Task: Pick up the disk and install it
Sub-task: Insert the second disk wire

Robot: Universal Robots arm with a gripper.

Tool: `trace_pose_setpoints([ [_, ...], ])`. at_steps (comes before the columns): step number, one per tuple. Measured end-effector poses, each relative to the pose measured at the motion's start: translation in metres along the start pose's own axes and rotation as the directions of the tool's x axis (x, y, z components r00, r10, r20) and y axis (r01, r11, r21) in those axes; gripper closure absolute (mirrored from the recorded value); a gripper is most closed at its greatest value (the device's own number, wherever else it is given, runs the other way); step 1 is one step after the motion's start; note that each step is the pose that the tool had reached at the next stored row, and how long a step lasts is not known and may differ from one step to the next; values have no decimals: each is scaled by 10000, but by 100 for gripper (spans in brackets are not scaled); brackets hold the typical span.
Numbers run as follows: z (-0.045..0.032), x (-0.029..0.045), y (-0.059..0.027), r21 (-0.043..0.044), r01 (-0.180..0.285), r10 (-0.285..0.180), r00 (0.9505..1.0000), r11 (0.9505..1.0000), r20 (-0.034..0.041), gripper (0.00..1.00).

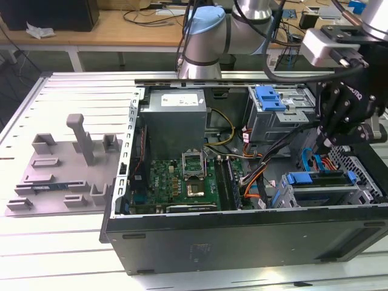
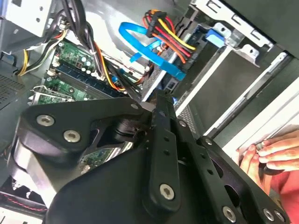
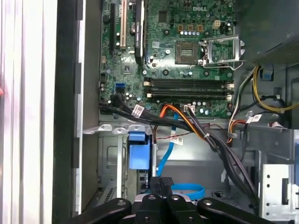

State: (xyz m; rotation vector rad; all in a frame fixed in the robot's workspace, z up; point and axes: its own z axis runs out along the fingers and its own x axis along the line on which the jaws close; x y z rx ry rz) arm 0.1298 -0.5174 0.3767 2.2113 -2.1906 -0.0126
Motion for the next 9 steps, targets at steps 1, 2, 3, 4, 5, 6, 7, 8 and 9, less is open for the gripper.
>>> trace_pose_setpoints([
  [1, 0, -5, 8, 5, -1, 1, 10000, 10000, -12, 89],
  [2, 1, -6, 10, 5, 1, -1, 10000, 10000, -11, 89],
  [3, 1, -6, 10, 6, 2, -2, 10000, 10000, -12, 89],
  [4, 1, -7, 13, 6, 1, -1, 10000, 10000, -12, 89],
  [5, 1, -7, 14, 6, 1, -1, 10000, 10000, -12, 89],
  [6, 1, -8, 22, 6, 0, 0, 10000, 10000, -12, 89],
  [7, 1, -9, 29, 6, 1, -1, 10000, 10000, -12, 89],
  [8, 1, -9, 30, 6, 1, -1, 10000, 10000, -12, 89],
  [9, 1, -10, 31, 5, 0, 0, 10000, 10000, -12, 89],
])
